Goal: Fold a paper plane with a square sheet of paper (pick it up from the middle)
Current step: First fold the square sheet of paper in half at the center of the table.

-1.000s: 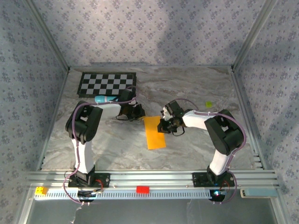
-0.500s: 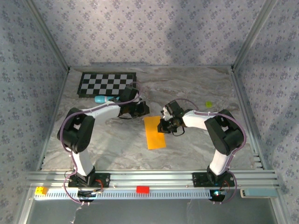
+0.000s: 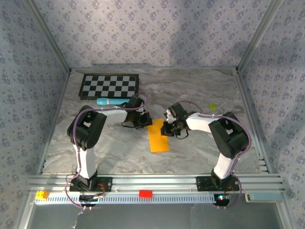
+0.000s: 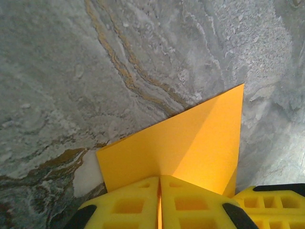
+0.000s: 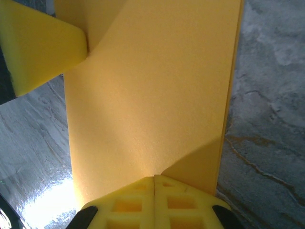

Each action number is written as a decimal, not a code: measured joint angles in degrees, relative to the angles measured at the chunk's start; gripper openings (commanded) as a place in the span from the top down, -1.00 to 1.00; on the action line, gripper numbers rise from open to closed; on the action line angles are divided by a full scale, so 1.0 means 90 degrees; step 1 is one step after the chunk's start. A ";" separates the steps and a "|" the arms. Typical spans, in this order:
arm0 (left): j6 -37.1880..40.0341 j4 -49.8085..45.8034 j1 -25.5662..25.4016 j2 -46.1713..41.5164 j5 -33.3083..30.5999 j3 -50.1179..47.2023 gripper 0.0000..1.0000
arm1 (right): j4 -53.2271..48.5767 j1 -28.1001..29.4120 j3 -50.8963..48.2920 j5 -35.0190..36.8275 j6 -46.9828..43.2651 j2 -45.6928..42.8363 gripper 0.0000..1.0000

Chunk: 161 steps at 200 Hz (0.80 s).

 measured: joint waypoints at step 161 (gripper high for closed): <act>-0.0525 -0.0061 0.0296 -0.0614 -0.0755 0.0061 0.66 | 0.0092 -0.0005 -0.0087 0.0002 0.0000 -0.0061 1.00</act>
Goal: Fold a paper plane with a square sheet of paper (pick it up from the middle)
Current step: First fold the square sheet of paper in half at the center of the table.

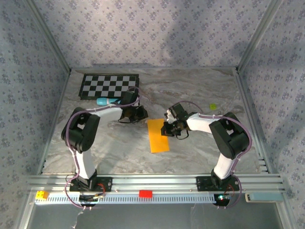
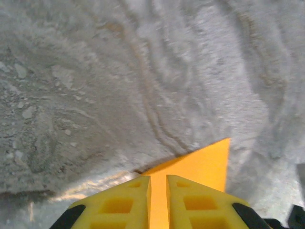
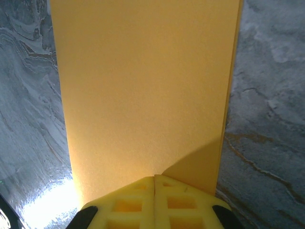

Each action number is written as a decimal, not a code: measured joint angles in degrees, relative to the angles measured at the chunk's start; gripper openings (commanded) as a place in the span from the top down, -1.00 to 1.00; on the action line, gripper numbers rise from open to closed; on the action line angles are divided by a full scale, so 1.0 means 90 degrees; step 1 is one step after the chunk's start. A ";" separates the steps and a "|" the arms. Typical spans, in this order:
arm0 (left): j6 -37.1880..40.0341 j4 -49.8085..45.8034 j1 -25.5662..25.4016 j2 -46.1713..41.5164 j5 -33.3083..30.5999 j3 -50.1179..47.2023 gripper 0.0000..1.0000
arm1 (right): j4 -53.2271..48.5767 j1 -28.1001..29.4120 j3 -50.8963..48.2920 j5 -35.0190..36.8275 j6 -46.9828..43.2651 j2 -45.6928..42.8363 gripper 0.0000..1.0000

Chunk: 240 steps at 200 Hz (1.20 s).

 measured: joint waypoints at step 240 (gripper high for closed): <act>-0.1052 0.1836 -0.1161 -0.0746 0.0306 -0.2215 0.68 | 0.0049 0.0000 -0.0049 0.0017 0.0002 -0.0029 1.00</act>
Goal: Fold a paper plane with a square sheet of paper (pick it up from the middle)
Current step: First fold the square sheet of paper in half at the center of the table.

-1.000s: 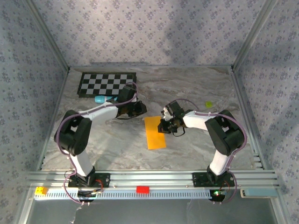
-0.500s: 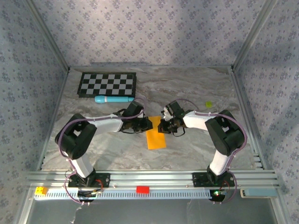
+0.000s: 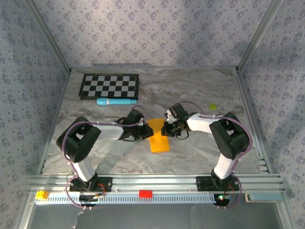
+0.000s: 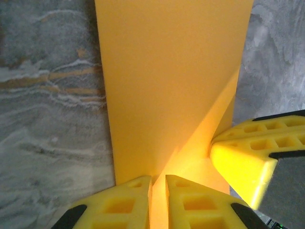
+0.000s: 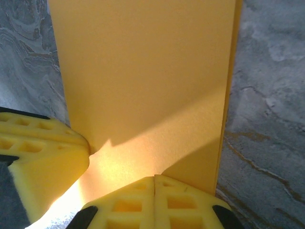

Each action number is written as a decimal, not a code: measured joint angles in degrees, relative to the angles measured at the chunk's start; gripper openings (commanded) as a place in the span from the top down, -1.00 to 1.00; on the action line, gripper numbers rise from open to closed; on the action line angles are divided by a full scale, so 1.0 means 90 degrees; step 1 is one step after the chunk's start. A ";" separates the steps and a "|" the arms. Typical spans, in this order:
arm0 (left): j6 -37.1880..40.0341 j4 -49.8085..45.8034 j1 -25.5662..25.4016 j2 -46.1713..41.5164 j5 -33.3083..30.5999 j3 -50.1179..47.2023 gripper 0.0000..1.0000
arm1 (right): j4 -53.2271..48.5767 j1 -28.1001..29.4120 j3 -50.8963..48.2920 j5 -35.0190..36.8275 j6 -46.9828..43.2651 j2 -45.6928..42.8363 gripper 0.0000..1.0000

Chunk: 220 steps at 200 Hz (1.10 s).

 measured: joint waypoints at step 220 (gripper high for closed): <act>-0.0046 -0.0032 -0.0636 -0.0877 0.0240 -0.0741 0.67 | -0.0019 0.0000 -0.0024 0.0012 0.0000 -0.0027 1.00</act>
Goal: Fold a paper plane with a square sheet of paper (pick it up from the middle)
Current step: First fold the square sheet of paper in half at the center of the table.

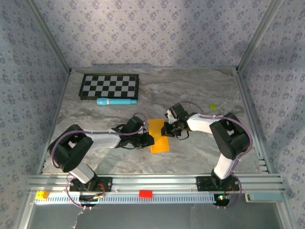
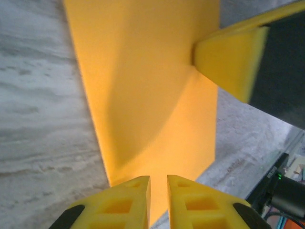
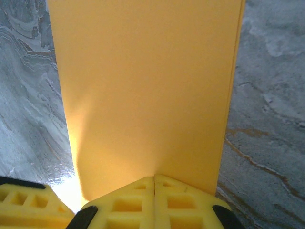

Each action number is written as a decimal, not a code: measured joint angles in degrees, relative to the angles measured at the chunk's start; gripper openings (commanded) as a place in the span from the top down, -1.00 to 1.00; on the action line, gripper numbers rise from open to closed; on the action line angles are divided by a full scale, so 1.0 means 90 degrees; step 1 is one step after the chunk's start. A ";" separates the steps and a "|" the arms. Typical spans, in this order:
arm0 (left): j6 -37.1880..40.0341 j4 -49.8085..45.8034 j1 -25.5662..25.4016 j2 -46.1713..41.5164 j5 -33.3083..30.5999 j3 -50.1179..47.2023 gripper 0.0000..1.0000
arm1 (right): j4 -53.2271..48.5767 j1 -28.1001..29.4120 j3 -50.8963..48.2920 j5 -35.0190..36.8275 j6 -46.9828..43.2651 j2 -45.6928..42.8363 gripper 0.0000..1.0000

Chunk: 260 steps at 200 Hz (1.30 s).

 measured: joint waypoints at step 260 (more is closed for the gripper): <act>0.0352 -0.0920 0.0352 -0.0486 -0.0952 0.0988 0.74 | -0.0597 -0.0155 -0.0704 0.0838 0.0517 -0.3247 0.29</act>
